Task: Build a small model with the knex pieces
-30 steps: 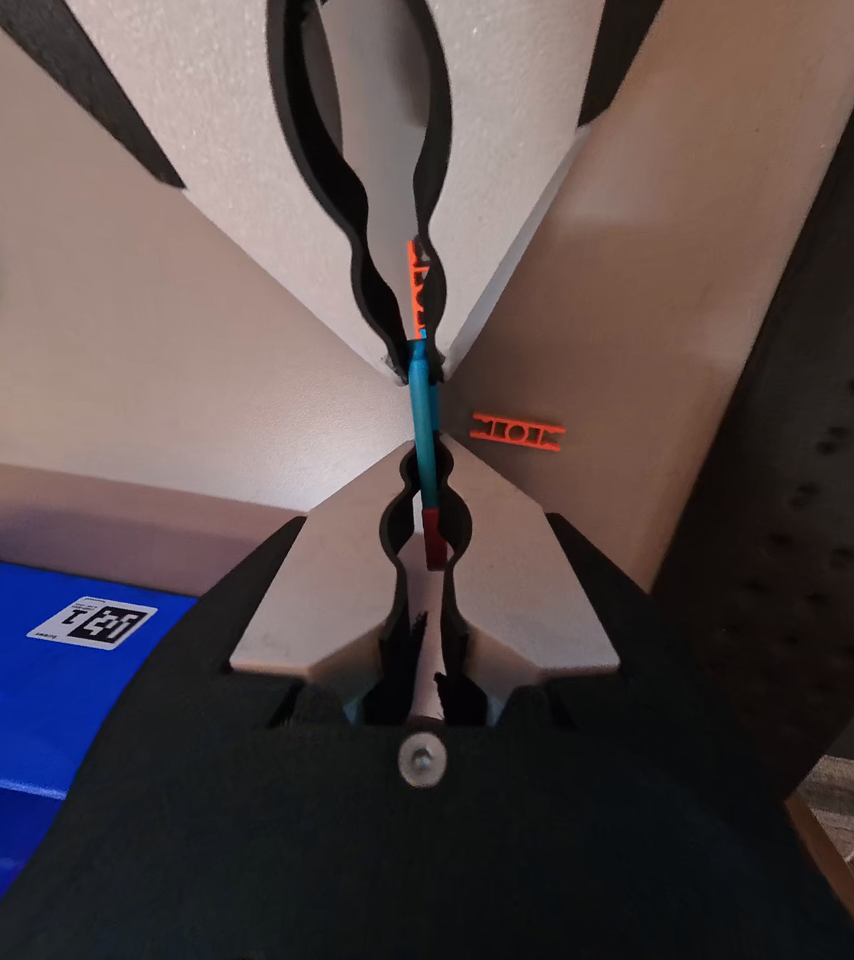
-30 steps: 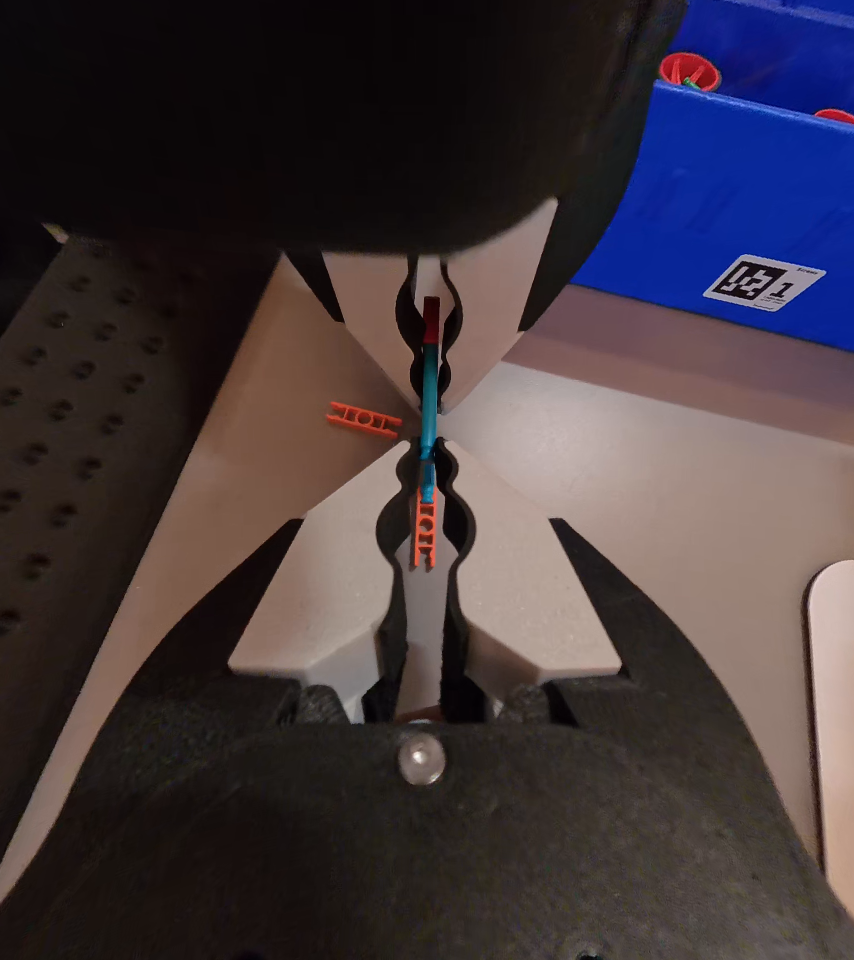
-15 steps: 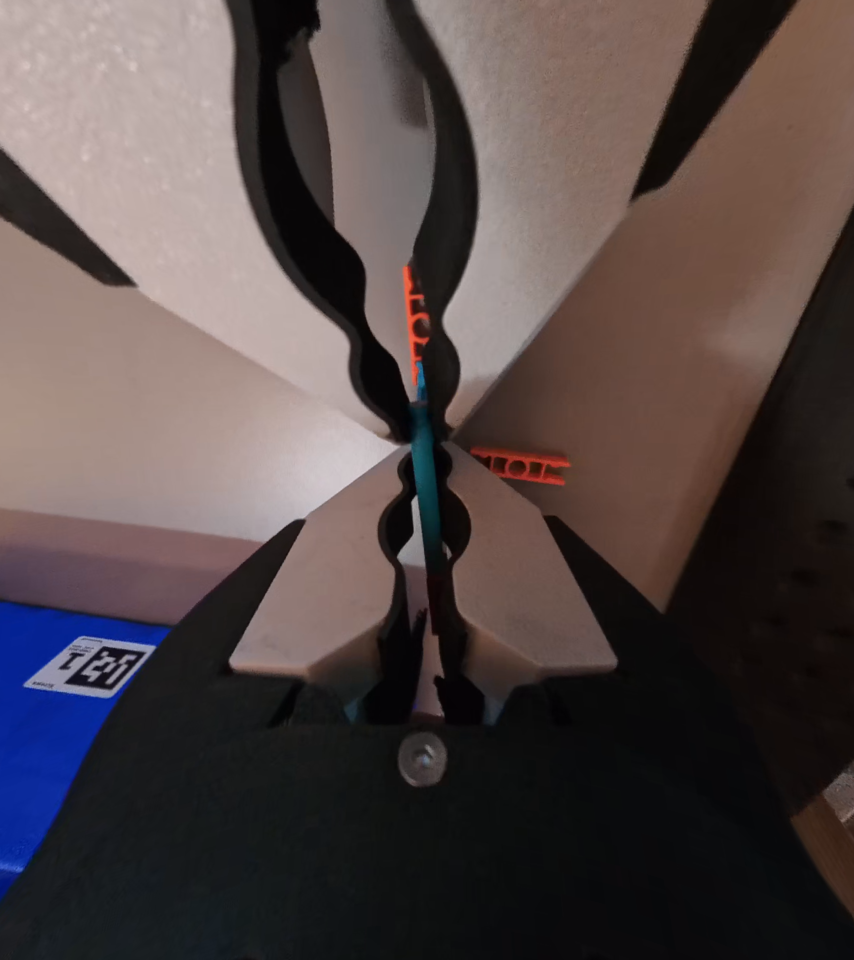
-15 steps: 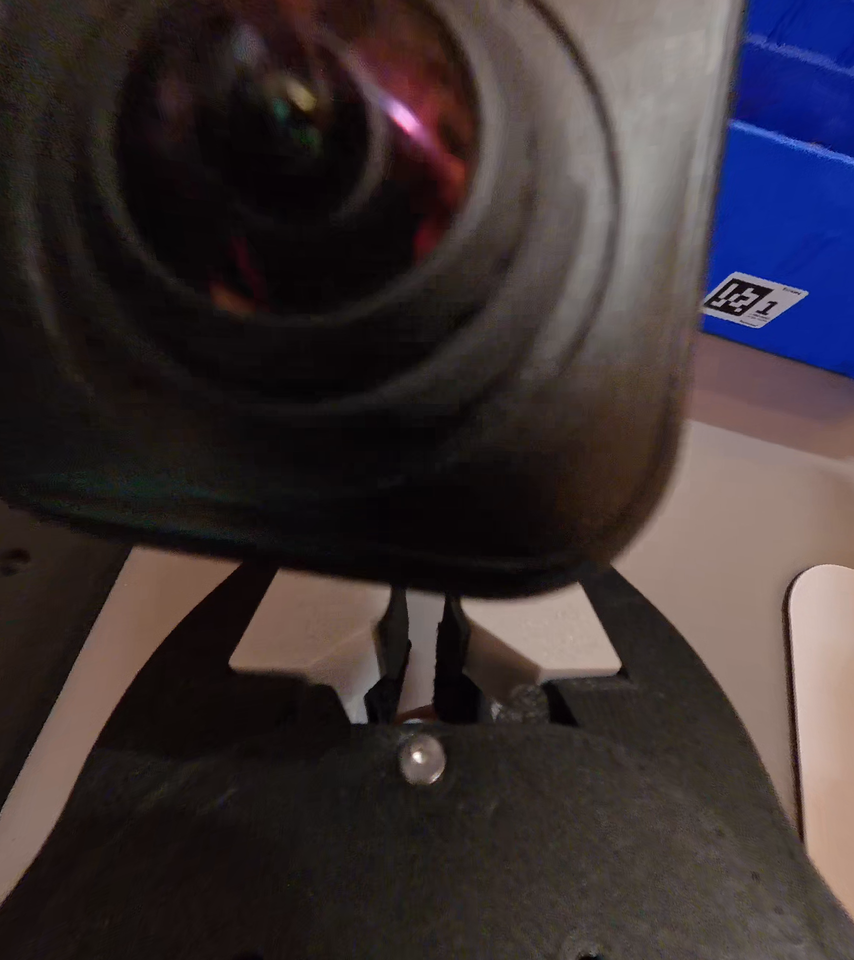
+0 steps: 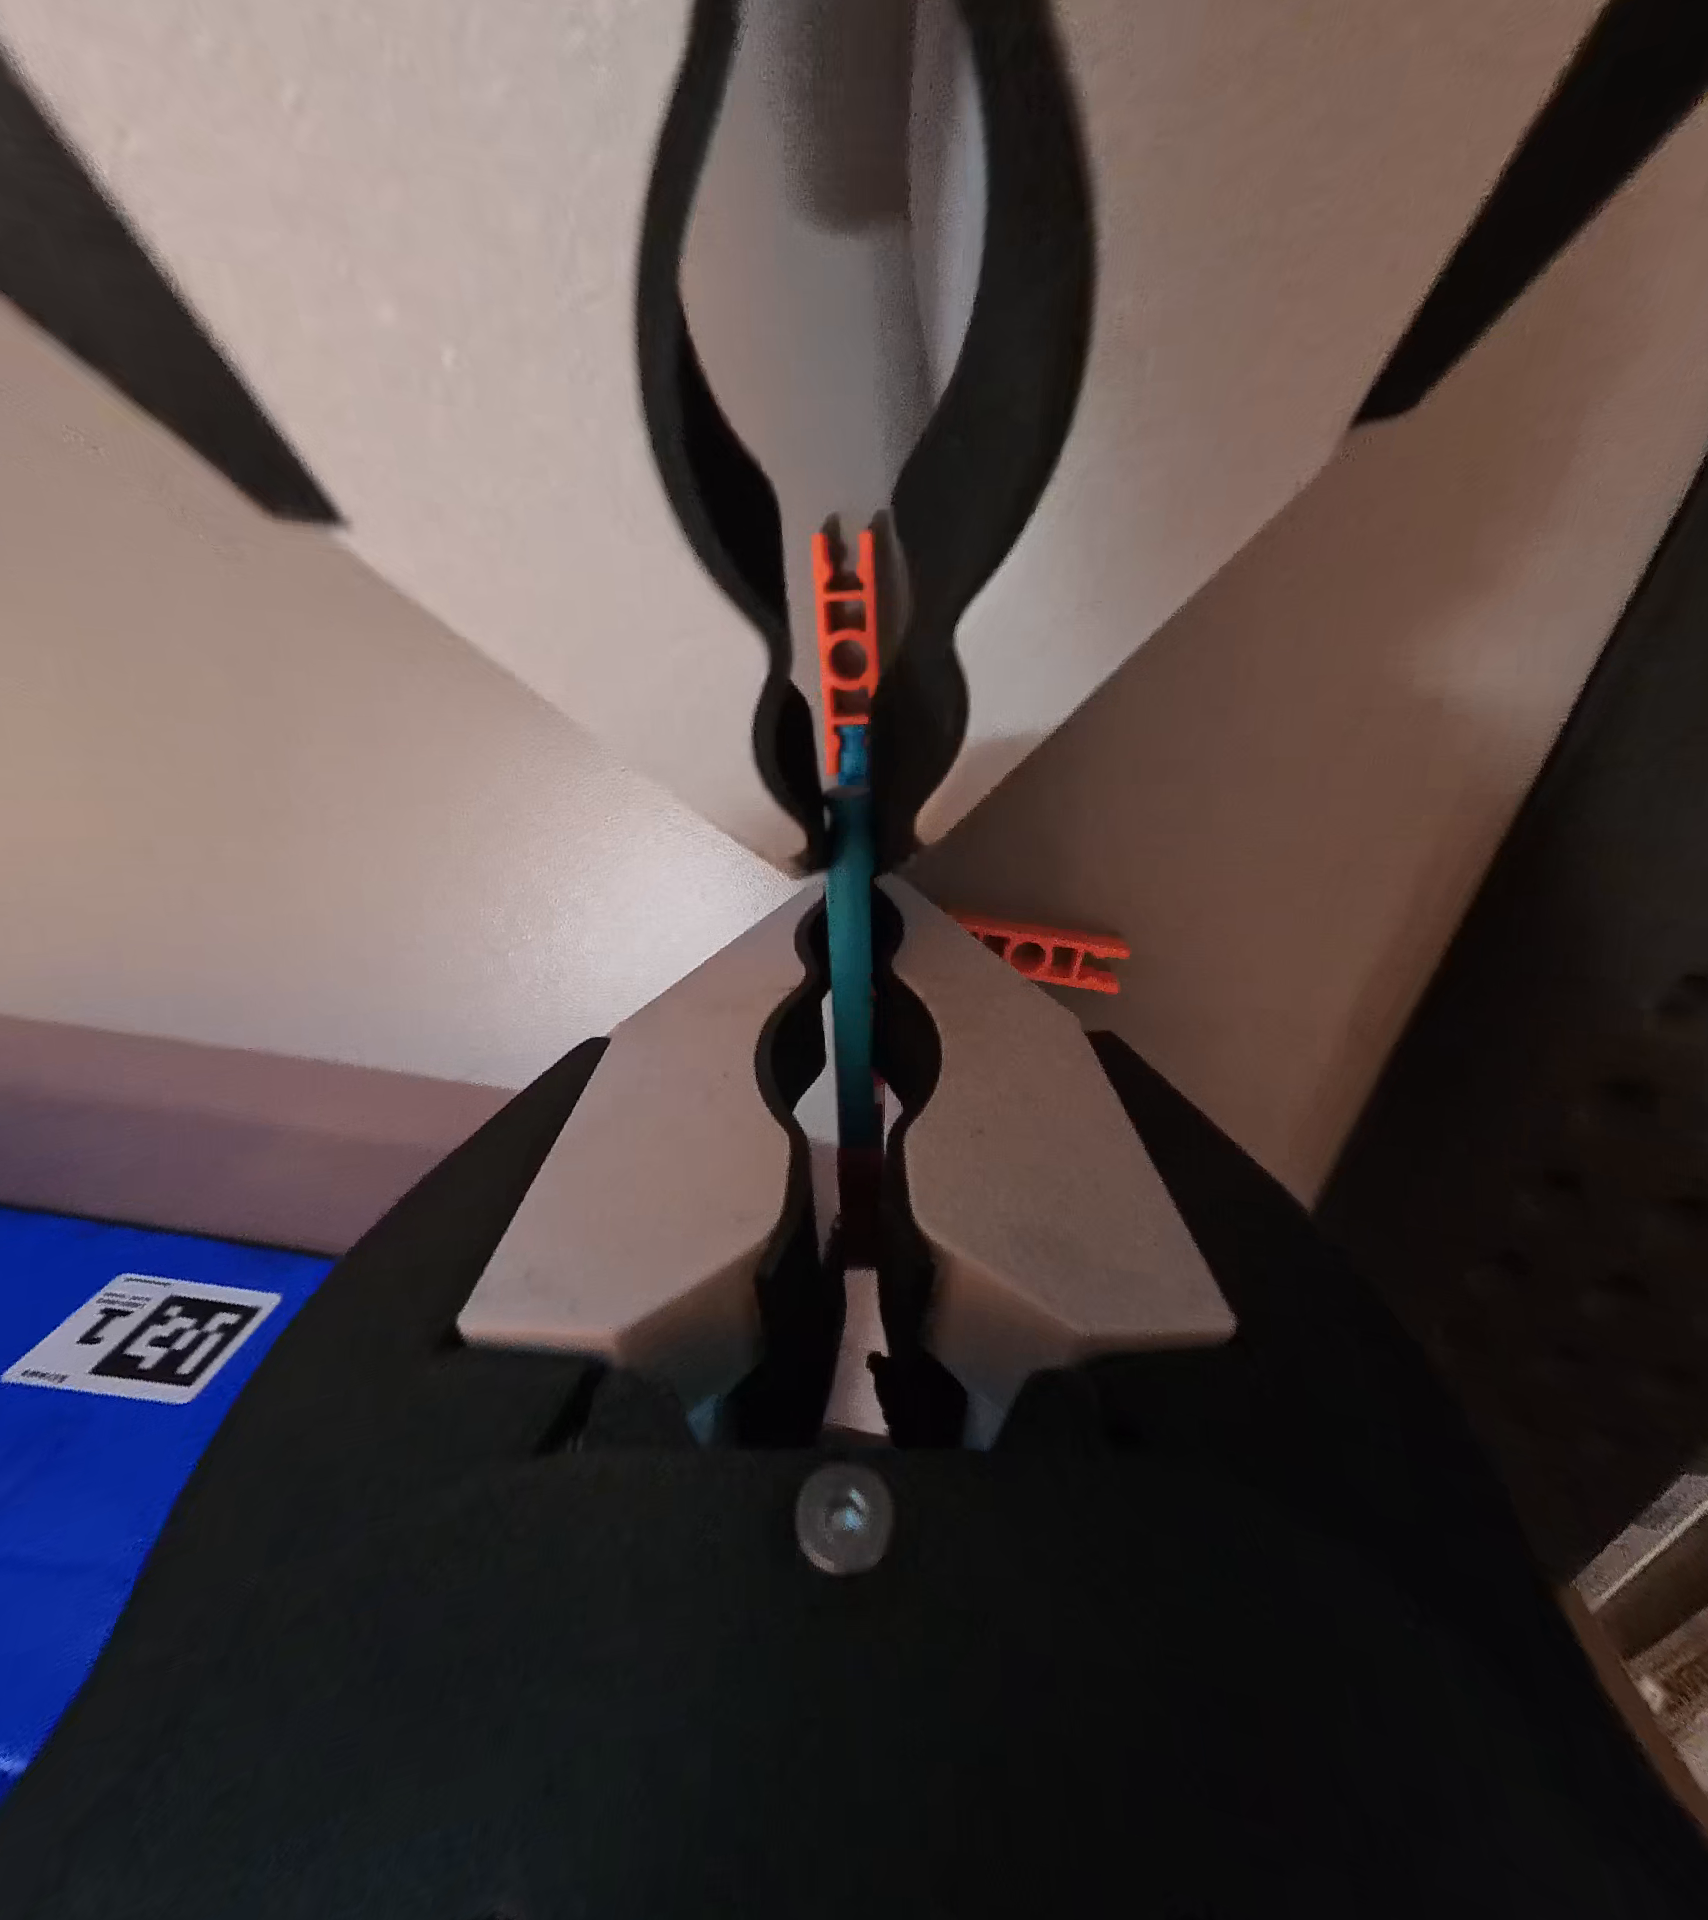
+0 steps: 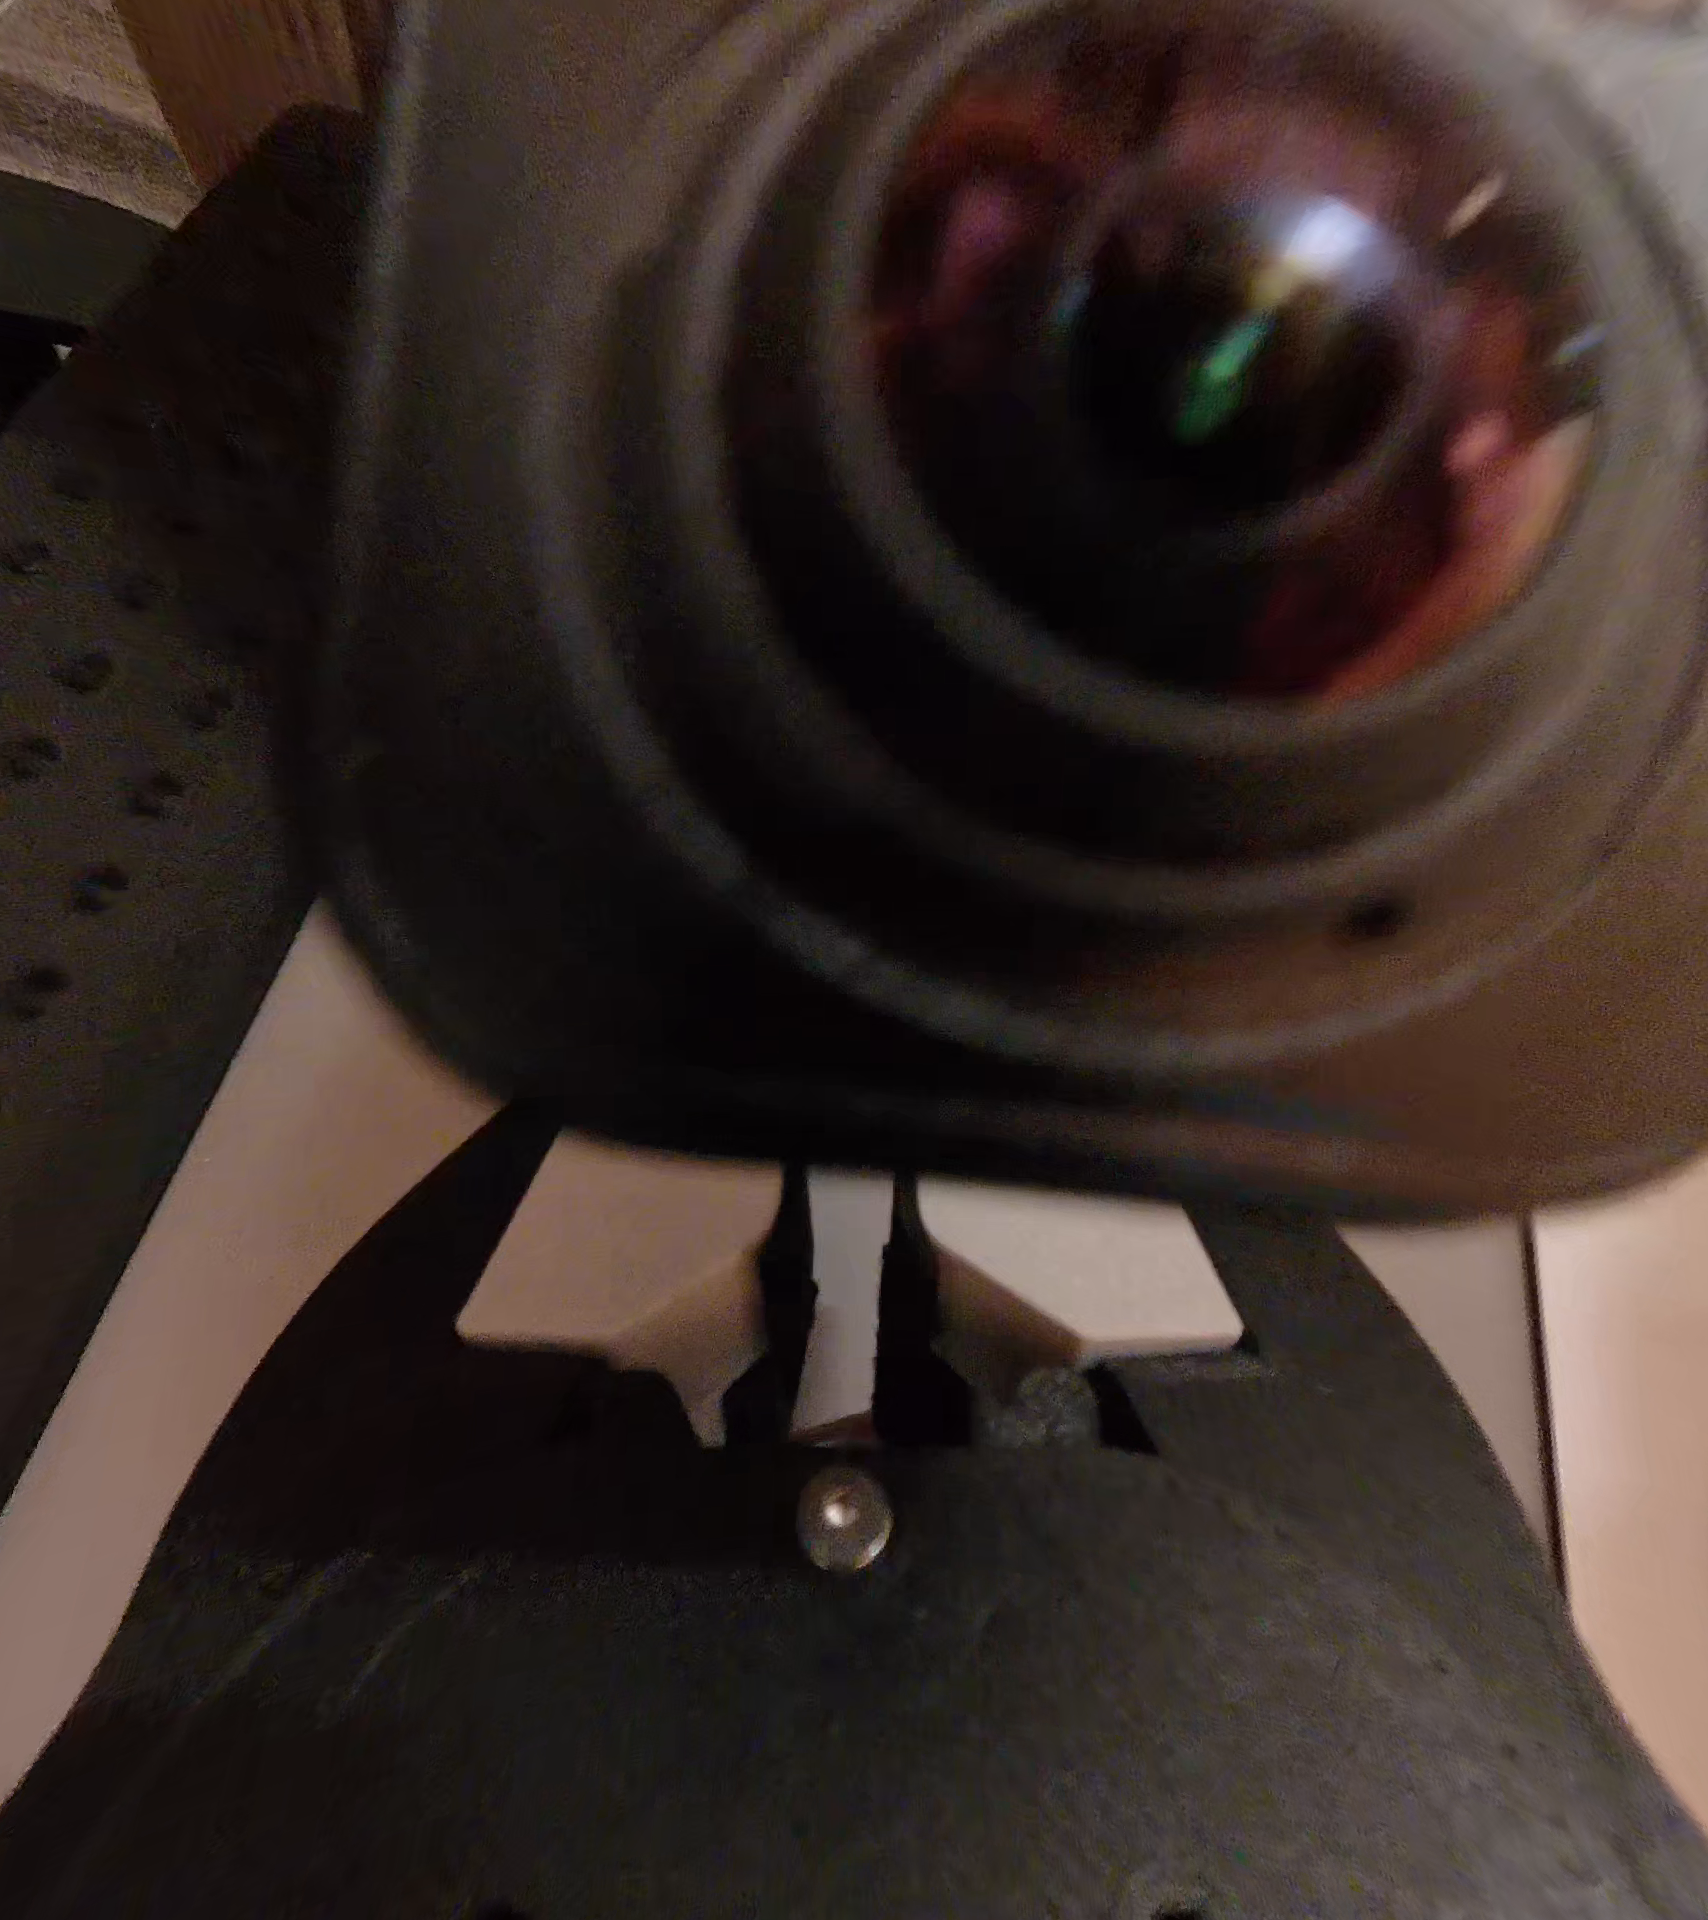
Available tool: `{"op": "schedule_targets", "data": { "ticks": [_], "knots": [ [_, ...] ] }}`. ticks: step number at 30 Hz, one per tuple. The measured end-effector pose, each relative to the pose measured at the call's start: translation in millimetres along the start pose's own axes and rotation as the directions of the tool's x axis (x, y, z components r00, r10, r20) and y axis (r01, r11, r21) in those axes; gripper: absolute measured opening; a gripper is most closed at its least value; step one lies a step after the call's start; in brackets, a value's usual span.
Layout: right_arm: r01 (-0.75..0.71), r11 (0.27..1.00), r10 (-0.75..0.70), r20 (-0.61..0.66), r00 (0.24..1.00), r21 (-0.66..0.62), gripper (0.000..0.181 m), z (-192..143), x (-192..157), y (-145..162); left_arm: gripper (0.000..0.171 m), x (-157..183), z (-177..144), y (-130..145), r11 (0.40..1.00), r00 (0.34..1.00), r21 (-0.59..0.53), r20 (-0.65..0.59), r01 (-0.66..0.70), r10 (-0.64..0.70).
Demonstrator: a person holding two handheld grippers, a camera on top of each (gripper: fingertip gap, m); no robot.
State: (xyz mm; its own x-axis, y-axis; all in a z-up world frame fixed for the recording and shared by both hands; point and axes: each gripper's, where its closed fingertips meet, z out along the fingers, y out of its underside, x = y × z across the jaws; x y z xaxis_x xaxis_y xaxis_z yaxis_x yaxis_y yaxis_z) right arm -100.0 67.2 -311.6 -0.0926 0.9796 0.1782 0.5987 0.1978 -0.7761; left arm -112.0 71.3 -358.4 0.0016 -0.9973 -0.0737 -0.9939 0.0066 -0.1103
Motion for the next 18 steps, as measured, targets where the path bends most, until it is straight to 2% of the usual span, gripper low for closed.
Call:
{"op": "schedule_targets", "data": {
  "ticks": [1, 3, 5, 6, 8, 12, 15, 18],
  "knots": [
    [-0.003, 1.000, 0.003, -0.001, 1.000, 0.004, 0.002, 0, 0, 0, 0.000, 0, 0, 0, 1.000, 1.000, 0.011, -0.002, 0.001, -0.001],
    [-0.072, 0.996, 0.071, 0.034, 0.997, 0.047, 0.006, -2, 2, -6, 0.000, -3, 0, -3, 0.999, 1.000, 0.040, 0.021, 0.008, -0.009],
    [-0.122, 0.992, 0.122, 0.033, 0.992, 0.020, 0.039, -4, 9, 0, 0.000, -4, -1, -3, 0.999, 0.999, 0.048, 0.038, 0.011, -0.013],
    [-0.108, 0.994, 0.108, 0.012, 0.994, 0.005, 0.043, -7, 12, 4, 0.000, -6, -2, -3, 0.998, 0.998, 0.056, 0.053, 0.017, -0.020],
    [-0.085, 0.996, 0.086, 0.024, 0.996, -0.034, 0.039, -14, 9, 10, 0.000, -1, -4, -7, 0.991, 0.997, 0.116, 0.005, 0.073, -0.074],
    [0.056, 0.992, -0.061, -0.044, 0.997, -0.113, 0.030, -21, 7, 12, 0.000, -5, -13, 0, 0.986, 0.992, 0.133, 0.070, 0.096, -0.105],
    [0.235, 0.968, -0.238, -0.023, 0.971, -0.089, 0.011, -25, -14, -5, 0.000, -18, -30, 6, 0.982, 0.975, 0.153, 0.175, 0.110, -0.137],
    [0.246, 0.965, -0.243, 0.045, 0.969, -0.093, 0.011, -4, -39, -8, 0.000, -27, -43, 7, 0.974, 0.952, 0.195, 0.258, 0.118, -0.167]
  ]
}}
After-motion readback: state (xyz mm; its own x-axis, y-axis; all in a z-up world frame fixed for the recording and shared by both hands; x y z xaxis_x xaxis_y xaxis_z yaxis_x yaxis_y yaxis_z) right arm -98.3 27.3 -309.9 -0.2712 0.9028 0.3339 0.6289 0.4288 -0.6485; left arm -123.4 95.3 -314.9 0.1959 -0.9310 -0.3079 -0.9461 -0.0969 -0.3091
